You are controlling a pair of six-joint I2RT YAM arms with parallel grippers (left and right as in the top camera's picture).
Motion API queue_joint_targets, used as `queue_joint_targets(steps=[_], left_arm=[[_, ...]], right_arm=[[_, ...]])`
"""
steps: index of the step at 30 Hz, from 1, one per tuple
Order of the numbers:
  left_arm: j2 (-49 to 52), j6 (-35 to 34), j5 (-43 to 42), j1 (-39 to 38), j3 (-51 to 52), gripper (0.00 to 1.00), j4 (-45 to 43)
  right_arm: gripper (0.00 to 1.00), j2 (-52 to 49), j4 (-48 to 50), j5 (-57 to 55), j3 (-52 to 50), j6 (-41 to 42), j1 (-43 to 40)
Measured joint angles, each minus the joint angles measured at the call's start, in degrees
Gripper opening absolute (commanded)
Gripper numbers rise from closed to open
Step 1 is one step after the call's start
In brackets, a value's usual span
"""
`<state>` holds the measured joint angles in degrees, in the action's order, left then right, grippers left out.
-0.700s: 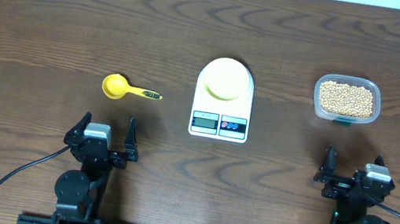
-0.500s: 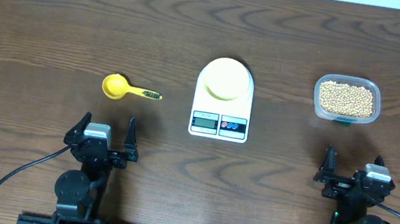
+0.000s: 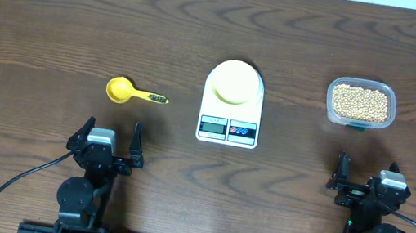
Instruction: Scoop item into bowl and weigh 50g on scale
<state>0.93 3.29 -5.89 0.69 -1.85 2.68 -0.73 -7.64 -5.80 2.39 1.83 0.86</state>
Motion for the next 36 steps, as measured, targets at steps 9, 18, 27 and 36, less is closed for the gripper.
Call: queue_joint_targets(steps=[9,18,27,36], left_arm=[[0.0,0.0,0.0,0.0,0.0,0.97,0.0],[0.0,0.0,0.0,0.0,0.0,0.97,0.0],[0.0,0.0,0.0,0.0,0.0,0.98,0.0],[0.0,0.0,0.0,0.0,0.3,0.97,-0.8]], right_arm=[[0.99,0.0,0.0,0.0,0.0,0.0,0.0],[0.99,0.0,0.0,0.0,0.0,0.0,0.0],[0.99,0.0,0.0,0.0,0.0,0.0,0.0],[0.99,0.0,0.0,0.0,0.0,0.0,0.0]])
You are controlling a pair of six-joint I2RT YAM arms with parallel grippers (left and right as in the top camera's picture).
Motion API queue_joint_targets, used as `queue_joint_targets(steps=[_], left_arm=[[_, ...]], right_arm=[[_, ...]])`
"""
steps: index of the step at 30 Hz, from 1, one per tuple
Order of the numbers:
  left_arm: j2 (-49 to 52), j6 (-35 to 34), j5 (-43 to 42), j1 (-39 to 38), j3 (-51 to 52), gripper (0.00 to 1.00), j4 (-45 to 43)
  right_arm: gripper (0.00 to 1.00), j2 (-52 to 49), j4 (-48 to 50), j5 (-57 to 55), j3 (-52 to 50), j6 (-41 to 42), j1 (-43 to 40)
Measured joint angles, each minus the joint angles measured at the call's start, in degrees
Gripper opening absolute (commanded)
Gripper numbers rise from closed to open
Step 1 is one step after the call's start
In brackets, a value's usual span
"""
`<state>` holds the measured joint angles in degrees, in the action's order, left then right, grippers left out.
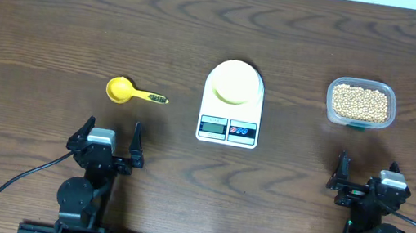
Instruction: Scoop item into bowl and weigh 50g on scale
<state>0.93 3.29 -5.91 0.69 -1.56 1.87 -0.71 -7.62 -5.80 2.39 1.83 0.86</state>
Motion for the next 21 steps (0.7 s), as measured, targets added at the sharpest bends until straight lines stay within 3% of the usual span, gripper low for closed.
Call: queue_joint_targets(steps=[6,12,17,21], left_arm=[[0.0,-0.6,-0.3,0.0,0.3,0.97,-1.1],[0.4,-5.6,-0.4,0.0,-1.7,0.97,-1.6],[5.9,-6.2,0.3,0.0,-13.5,0.97,-1.6],[17.8,-4.2,1.5,0.0,-28.4,0.98,-0.4]], right_arm=[[0.99,0.0,1.9,-0.1,0.0,0.0,0.0],[0.99,0.0,7.6,-0.1,0.4,0.0,0.0],[0.99,-2.6,7.2,-2.7,7.9,-1.4,0.0],[0.99,-10.4,6.2,-4.5,20.9,-5.3,0.0]])
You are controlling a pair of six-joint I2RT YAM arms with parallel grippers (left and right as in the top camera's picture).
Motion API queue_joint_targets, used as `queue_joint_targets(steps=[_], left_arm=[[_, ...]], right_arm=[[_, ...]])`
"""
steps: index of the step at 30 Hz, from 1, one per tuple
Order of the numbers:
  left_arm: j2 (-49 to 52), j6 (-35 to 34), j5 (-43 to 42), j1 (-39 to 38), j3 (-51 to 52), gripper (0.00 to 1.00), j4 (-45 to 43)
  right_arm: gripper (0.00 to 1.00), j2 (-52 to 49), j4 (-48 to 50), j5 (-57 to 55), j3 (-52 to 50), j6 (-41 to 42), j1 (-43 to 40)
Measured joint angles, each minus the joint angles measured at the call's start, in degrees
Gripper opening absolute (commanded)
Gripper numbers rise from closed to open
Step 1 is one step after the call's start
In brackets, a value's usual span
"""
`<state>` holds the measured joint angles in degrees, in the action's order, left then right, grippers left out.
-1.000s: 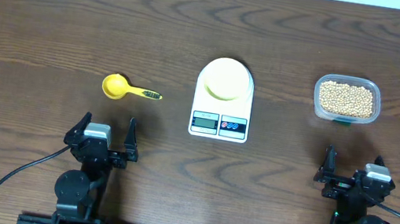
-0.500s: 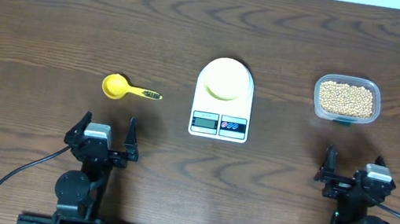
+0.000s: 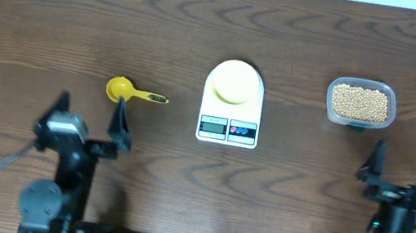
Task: Scoop item into bowl and weigh 50g on scale
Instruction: 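Move the left gripper to the yellow scoop and the right toward the bean tub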
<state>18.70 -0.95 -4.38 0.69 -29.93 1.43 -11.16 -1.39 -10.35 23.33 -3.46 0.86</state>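
Note:
A yellow scoop [image 3: 120, 88] lies on the table left of centre, its handle pointing right. A white scale [image 3: 229, 125] stands in the middle with a pale yellow bowl [image 3: 234, 84] on its platform. At the right, a clear tub of beans [image 3: 360, 103] sits uncovered. My left gripper [image 3: 90, 114] is open just in front of the scoop, and its right finger [image 3: 120, 117] is close below the scoop's bowl. Open as well, my right gripper [image 3: 408, 167] is in front of the tub. Neither holds anything.
The dark wooden table [image 3: 41, 17] stretches wide behind the objects. Its far edge meets a white wall at the top. Cables trail from the arm bases along the front edge.
Both arms have left their rest pose at the front edge. The grippers now look larger and sit farther forward, the left shifted left and the right shifted right. Scoop, scale and tub are unmoved.
At both earlier moments the two arms sat at the front edge with open grippers, and nothing on the table changed. Now both grippers are farther forward, the left near the scoop and the right below the tub.

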Motion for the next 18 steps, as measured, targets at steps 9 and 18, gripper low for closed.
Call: queue_joint_targets(steps=[9,18], left_arm=[[34.8,1.9,1.5,0.0,-34.1,0.97,25.2],[49.2,2.3,2.4,0.0,-38.6,0.98,45.4]], right_arm=[[0.99,-31.7,-27.1,0.1,33.0,-1.7,0.0],[0.99,-51.0,-38.2,18.8,40.5,0.5,0.0]])
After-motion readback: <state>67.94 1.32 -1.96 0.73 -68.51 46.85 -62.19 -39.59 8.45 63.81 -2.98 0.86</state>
